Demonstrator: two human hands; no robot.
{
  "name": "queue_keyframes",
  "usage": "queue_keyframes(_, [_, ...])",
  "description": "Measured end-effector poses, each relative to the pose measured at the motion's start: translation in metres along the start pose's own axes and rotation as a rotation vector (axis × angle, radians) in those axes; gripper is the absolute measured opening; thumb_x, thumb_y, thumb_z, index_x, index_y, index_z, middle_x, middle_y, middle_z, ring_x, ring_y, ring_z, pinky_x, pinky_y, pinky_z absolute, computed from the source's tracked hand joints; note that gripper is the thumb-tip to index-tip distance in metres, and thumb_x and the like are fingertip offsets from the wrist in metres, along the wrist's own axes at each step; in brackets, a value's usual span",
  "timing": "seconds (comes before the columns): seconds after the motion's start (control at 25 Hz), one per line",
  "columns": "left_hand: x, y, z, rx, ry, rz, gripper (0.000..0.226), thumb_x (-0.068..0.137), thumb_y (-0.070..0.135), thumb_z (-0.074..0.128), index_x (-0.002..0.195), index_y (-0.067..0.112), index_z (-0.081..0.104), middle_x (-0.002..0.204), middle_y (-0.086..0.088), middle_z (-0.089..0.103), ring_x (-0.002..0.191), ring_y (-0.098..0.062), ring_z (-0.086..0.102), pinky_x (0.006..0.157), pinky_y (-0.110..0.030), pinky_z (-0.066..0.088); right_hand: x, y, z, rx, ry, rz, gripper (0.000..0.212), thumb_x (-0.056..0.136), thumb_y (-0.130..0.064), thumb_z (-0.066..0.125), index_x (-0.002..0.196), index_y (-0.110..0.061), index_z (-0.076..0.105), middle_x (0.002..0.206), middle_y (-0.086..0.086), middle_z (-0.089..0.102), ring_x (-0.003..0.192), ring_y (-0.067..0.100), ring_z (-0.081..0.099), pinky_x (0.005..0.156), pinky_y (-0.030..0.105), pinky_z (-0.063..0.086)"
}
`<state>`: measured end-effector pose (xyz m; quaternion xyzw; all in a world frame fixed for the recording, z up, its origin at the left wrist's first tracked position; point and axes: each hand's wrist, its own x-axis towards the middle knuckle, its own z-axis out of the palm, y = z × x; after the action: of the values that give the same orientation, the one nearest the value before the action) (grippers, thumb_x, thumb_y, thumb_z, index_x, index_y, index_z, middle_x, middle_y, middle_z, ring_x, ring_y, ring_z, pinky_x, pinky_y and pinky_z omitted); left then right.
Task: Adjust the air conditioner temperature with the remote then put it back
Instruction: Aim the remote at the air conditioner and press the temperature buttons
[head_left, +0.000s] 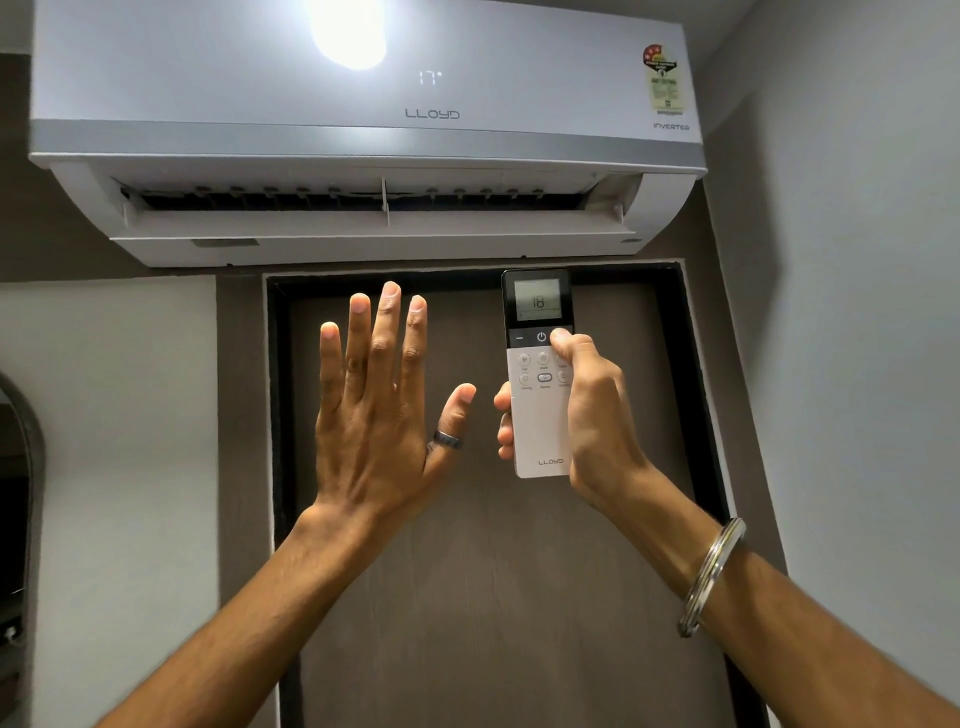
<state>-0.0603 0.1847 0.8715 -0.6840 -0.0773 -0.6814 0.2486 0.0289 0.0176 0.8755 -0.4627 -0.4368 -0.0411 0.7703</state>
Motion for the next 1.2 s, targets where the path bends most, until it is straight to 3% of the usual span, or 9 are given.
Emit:
queue_keyframes(0.12, [0.000, -0.001, 0.000, 0.005, -0.007, -0.003, 0.080, 0.104, 0.059, 0.030, 0.164, 0.007, 0.021, 0.173, -0.018, 0.013, 0.160, -0.040, 0.009, 0.130, -0.057, 0.006, 0.001, 0.003, 0.000, 0.022, -0.022, 0.012, 0.072, 0.093, -0.057, 0.041, 0.122, 0.005, 0.061, 0.074, 0.011, 0.077, 0.055, 0.025, 0.073, 0.052, 0.035, 0.062])
queue_keyframes(0.36, [0.000, 0.001, 0.004, 0.009, -0.017, -0.005, 0.079, 0.104, 0.060, 0.029, 0.164, 0.008, 0.020, 0.173, -0.017, 0.012, 0.161, -0.039, 0.008, 0.130, -0.057, 0.007, 0.005, 0.007, 0.001, 0.026, -0.041, 0.028, 0.075, 0.091, -0.060, 0.040, 0.124, 0.005, 0.060, 0.076, 0.010, 0.077, 0.057, 0.024, 0.073, 0.054, 0.036, 0.062])
queue_keyframes(0.68, [0.000, -0.001, 0.008, -0.003, -0.016, -0.010, 0.080, 0.104, 0.061, 0.024, 0.164, 0.008, 0.019, 0.173, -0.018, 0.012, 0.161, -0.039, 0.007, 0.130, -0.055, 0.003, 0.010, 0.009, 0.002, -0.011, -0.005, 0.040, 0.059, 0.109, -0.051, 0.036, 0.126, 0.001, 0.060, 0.074, 0.005, 0.078, 0.055, 0.022, 0.074, 0.053, 0.034, 0.062])
queue_keyframes(0.96, [-0.002, -0.002, 0.012, -0.006, -0.016, -0.007, 0.081, 0.104, 0.062, 0.021, 0.164, 0.008, 0.020, 0.173, -0.018, 0.011, 0.161, -0.039, 0.007, 0.130, -0.056, 0.005, 0.011, 0.012, 0.004, 0.024, -0.052, 0.029, 0.074, 0.091, -0.060, 0.040, 0.124, 0.003, 0.060, 0.075, 0.007, 0.078, 0.056, 0.022, 0.073, 0.053, 0.034, 0.062])
queue_keyframes(1.2, [0.000, -0.003, 0.010, -0.003, -0.002, -0.002, 0.079, 0.105, 0.060, 0.023, 0.164, 0.008, 0.020, 0.173, -0.018, 0.013, 0.161, -0.039, 0.007, 0.130, -0.056, 0.006, 0.010, 0.011, 0.004, -0.002, -0.014, 0.011, 0.059, 0.108, -0.051, 0.037, 0.124, 0.001, 0.060, 0.075, 0.007, 0.078, 0.057, 0.024, 0.074, 0.053, 0.035, 0.062])
